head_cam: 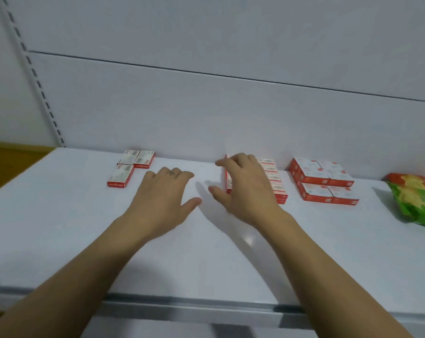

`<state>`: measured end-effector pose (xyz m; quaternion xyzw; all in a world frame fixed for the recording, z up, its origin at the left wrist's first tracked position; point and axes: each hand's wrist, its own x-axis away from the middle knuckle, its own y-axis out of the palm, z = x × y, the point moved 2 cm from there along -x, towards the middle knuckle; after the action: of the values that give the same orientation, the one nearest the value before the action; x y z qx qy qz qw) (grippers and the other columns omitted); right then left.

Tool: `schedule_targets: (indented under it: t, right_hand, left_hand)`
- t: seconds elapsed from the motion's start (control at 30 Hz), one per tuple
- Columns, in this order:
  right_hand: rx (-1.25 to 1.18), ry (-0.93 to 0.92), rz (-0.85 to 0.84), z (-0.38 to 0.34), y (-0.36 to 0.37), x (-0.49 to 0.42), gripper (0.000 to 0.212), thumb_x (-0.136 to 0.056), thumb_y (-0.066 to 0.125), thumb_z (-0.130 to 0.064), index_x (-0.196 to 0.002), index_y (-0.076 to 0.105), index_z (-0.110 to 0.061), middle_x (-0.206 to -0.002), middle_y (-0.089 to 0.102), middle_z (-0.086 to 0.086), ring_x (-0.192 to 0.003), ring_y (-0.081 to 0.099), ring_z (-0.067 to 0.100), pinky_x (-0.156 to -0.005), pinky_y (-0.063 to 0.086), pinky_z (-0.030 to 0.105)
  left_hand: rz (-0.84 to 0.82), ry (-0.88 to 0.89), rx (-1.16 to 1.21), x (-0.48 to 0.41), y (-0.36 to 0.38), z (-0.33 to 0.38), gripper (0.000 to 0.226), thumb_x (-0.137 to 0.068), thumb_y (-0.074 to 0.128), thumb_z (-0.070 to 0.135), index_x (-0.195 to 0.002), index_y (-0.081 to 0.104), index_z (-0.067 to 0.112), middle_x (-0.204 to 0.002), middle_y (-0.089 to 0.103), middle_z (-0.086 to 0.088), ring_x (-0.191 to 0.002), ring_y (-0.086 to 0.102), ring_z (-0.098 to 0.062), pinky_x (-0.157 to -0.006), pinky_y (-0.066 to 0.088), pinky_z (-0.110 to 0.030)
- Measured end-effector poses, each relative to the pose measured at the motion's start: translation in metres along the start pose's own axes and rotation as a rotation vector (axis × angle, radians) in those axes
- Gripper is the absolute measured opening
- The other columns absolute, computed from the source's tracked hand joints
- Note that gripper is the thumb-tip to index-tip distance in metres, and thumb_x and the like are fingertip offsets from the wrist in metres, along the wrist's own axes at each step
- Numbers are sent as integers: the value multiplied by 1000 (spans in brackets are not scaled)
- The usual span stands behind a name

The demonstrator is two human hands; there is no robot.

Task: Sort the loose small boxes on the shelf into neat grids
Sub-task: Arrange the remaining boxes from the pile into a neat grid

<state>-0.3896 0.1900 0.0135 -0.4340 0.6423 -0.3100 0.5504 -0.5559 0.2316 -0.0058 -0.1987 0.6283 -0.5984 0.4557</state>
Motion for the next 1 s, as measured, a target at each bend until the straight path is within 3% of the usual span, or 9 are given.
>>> schedule_targets:
  t: [0.17,0.33,0.57,0.8,0.9,1.0]
  right_hand:
    - [-17,-70,-145,-58,30,-36,72,-87,57,-52,-147,26,-26,-142,39,1,-129,35,21,-105,31,35]
    - [-21,-99,-319,-116,75,-72,64,-87,50,-59,-140,36,-26,-134,46,4,-119,47,24,-94,41,37]
    - [26,20,-349,-169,123,-96,70,-83,36,-75,-125,49,-20,-120,56,7,-111,52,26,-82,40,38]
    - [-67,43,-279,-165,127,-93,38,-88,46,-45,-118,48,-23,-115,58,2,-105,54,24,-78,42,34]
    - [-183,9,-376,-135,115,-93,54,-75,56,-42,-126,41,-36,-115,61,-9,-102,57,16,-82,50,29]
    - [-255,-19,-343,-105,95,-88,61,-75,62,-32,-130,37,-40,-106,56,-24,-98,50,5,-77,42,15]
  left_hand:
    - [41,-147,-39,13,-18,-63,59,-87,48,58,-138,40,29,-141,48,3,-126,43,-20,-100,32,-38]
    - [-6,-304,-86,21,-34,-126,62,-88,43,61,-142,33,32,-143,44,6,-126,41,-17,-103,32,-37]
    - [-52,-331,-81,29,-41,-181,55,-92,42,54,-142,31,34,-146,39,6,-134,32,-17,-109,25,-40]
    - [-124,-224,-26,14,-41,-190,54,-94,43,49,-144,24,38,-150,32,9,-137,27,-15,-113,21,-39]
    - [-113,-144,30,-2,-40,-178,59,-93,45,49,-145,20,38,-151,30,10,-137,28,-14,-113,21,-37]
    - [-99,-13,96,-20,-32,-161,67,-89,53,50,-145,18,38,-148,33,12,-132,31,-13,-108,25,-34]
